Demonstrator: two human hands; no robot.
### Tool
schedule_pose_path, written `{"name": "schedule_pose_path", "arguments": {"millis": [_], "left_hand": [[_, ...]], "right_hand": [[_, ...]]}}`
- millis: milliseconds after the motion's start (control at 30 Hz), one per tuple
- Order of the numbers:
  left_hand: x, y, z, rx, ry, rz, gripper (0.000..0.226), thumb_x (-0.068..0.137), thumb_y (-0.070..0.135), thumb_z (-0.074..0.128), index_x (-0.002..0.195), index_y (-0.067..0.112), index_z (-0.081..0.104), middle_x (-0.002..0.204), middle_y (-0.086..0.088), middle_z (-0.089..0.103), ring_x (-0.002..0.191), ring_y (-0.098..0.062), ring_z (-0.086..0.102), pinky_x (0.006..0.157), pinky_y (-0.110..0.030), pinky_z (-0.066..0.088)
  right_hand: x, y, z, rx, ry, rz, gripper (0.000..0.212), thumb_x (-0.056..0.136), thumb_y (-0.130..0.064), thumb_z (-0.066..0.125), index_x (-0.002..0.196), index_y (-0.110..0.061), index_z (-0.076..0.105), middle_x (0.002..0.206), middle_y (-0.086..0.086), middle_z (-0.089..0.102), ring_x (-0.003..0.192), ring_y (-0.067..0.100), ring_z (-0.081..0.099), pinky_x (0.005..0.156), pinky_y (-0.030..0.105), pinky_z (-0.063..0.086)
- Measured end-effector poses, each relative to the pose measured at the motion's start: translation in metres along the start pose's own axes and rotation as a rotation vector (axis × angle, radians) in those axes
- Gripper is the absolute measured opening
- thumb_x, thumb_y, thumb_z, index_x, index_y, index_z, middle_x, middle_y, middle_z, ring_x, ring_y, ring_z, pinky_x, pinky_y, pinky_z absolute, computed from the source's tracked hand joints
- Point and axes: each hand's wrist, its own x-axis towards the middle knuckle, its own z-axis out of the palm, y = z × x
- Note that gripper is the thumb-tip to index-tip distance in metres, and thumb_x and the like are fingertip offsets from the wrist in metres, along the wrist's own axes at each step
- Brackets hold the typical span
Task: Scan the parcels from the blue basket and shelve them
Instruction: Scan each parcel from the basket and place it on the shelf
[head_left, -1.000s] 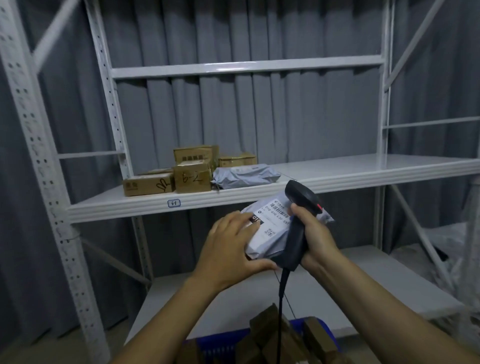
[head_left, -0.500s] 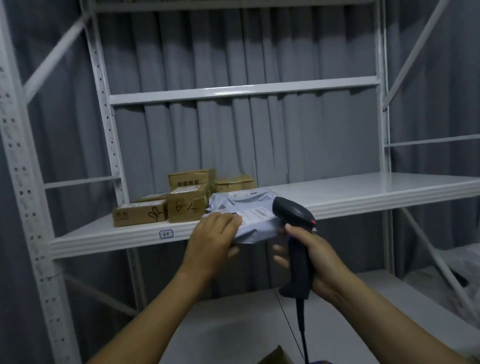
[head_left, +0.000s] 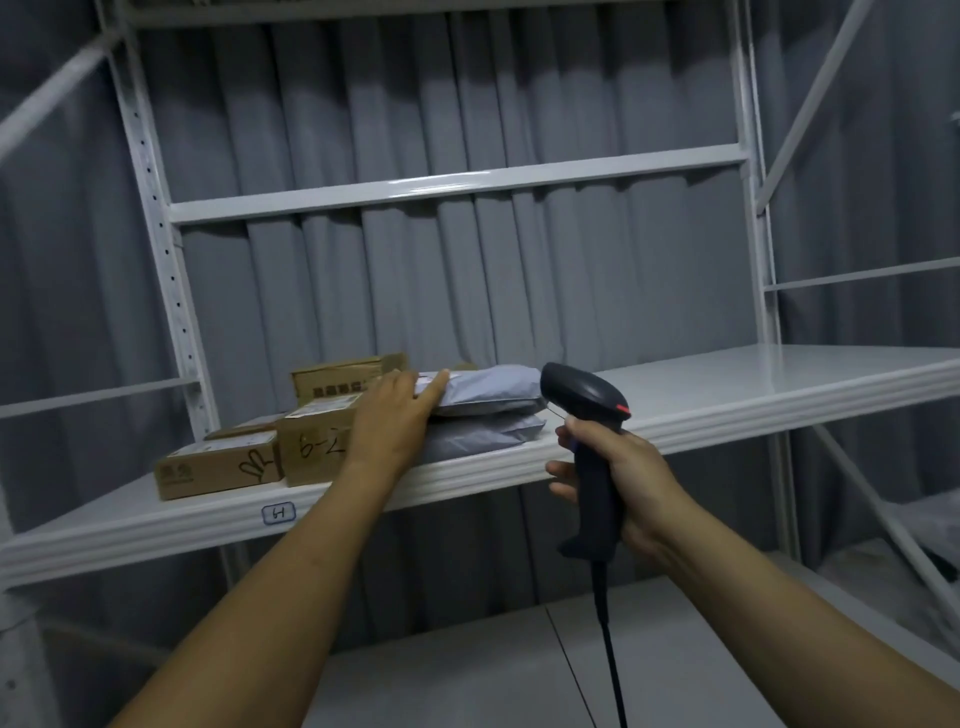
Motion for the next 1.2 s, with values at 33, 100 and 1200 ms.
{"name": "schedule_pose_path", "arguments": {"millis": [33,100,1200], "left_hand": [[0.003,0.0,0.003,0.025,-0.039,-0.018,0.058,0.086,0.011,0.061,0.142,0.02,0.046,0.118,-0.019,0.06,0.104,-0.04,0.055,0.09,-0.046,0.045],[0.007,0.001,0.006,0.045,-0.162,-0.083,0.054,0.096,0.027,0.048,0.148,0.029,0.033,0.135,-0.012,0.052,0.122,-0.035,0.046,0.106,-0.047,0.032],[-0.332,0.218,0.048,-0.623,-0.984,-0.047,0.047,0.092,0.044,0.052,0.137,0.034,0.042,0.145,0.002,0.041,0.128,-0.019,0.042,0.106,-0.039,0.04]], "right_hand": [[0.001,0.001,0.0,-0.006,-0.005,0.003,0.023,0.087,-0.02,0.069,0.103,-0.004,0.066,0.09,0.008,0.067,0.077,0.026,0.068,0.062,0.034,0.057],[0.003,0.005,0.0,-0.015,-0.008,0.006,0.026,0.087,-0.02,0.069,0.107,-0.003,0.065,0.09,0.008,0.066,0.074,0.025,0.068,0.059,0.033,0.057],[-0.166,0.191,-0.157,-0.694,0.22,0.421,0.026,0.086,-0.023,0.07,0.092,0.003,0.065,0.07,0.021,0.067,0.053,0.023,0.059,0.044,0.023,0.047]]}}
